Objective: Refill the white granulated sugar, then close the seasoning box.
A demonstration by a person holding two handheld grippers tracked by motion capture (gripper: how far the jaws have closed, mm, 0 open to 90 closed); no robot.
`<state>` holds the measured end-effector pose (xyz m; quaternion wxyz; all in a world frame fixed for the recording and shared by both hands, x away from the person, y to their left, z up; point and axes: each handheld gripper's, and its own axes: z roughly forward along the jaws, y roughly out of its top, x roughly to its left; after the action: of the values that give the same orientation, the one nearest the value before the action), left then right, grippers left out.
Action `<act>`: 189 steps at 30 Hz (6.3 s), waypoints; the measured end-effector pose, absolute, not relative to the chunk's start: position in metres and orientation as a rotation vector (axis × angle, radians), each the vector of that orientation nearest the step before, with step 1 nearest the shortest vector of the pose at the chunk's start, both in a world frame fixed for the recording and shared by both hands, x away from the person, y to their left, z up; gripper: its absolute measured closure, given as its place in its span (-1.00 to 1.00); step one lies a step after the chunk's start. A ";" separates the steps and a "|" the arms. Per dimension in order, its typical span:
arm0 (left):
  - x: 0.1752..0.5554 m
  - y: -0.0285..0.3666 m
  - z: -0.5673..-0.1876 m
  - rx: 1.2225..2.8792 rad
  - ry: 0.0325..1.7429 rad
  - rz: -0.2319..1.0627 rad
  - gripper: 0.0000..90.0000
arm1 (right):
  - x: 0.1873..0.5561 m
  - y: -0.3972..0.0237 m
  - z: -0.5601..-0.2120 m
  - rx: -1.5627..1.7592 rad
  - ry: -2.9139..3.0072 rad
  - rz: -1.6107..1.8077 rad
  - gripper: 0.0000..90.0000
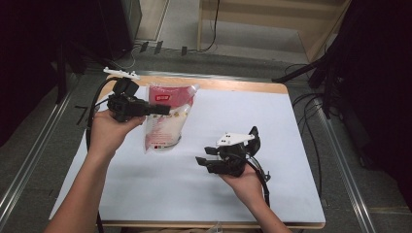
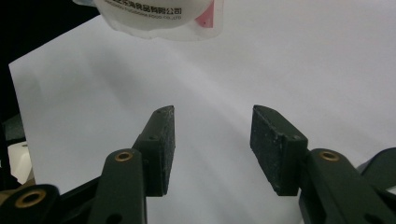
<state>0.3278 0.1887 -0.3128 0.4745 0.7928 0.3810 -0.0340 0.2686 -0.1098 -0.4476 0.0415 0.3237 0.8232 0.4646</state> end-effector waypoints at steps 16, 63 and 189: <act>0.355 0.216 -0.352 1.855 1.137 -0.038 0.96 | 0.270 -0.108 -0.452 0.982 2.548 1.382 0.11; 0.332 0.250 -0.389 1.860 1.088 0.064 0.67 | 0.268 -0.109 -0.451 0.953 2.550 1.371 0.10; 0.297 0.311 -0.415 1.971 1.178 0.210 -0.11 | 0.293 -0.238 -0.367 1.205 2.283 1.413 0.77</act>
<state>0.2972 0.3108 -0.4153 0.4058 0.7812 0.4670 0.0832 0.2927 -0.2383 -0.3673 0.0993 0.4074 0.7718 0.4780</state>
